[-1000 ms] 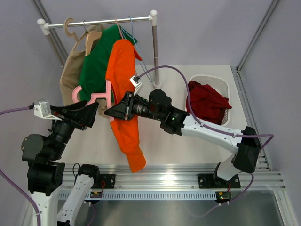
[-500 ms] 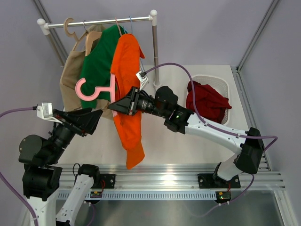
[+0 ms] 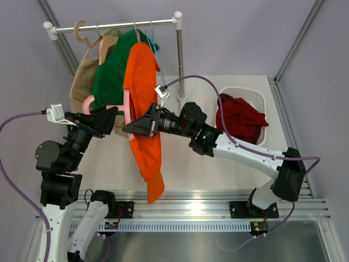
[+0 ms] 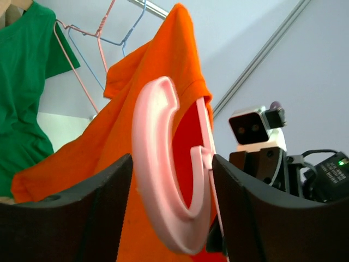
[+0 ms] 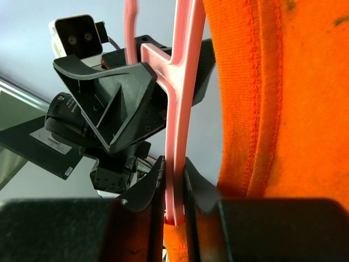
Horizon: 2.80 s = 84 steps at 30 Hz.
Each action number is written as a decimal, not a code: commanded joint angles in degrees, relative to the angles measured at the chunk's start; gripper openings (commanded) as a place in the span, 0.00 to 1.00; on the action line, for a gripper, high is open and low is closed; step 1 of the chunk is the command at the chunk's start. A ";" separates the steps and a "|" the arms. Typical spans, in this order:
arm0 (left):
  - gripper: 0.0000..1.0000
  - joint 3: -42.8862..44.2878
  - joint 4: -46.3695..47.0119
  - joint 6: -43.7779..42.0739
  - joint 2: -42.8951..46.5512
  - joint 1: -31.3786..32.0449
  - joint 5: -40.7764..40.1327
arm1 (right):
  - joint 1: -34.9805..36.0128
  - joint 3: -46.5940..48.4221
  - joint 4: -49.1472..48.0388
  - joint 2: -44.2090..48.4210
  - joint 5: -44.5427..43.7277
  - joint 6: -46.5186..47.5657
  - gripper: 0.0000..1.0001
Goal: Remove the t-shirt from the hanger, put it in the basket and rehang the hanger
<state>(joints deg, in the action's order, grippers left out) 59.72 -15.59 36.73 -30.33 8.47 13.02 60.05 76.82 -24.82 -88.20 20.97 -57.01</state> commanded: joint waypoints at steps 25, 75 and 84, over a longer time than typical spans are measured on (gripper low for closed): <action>0.45 2.85 -0.75 -2.72 -3.60 0.14 2.72 | 0.59 1.23 -3.83 -0.30 0.39 0.94 0.00; 0.00 9.53 4.43 1.85 -7.20 0.14 -11.17 | 19.66 -11.34 20.51 3.13 -35.03 32.93 0.30; 0.00 13.57 4.43 -6.99 -10.79 0.14 -16.87 | 22.21 -18.80 23.94 8.48 -33.54 31.97 0.00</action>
<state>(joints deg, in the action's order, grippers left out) 68.03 -18.33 35.00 -38.89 8.80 2.33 80.29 60.80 -2.26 -83.29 -12.86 -24.49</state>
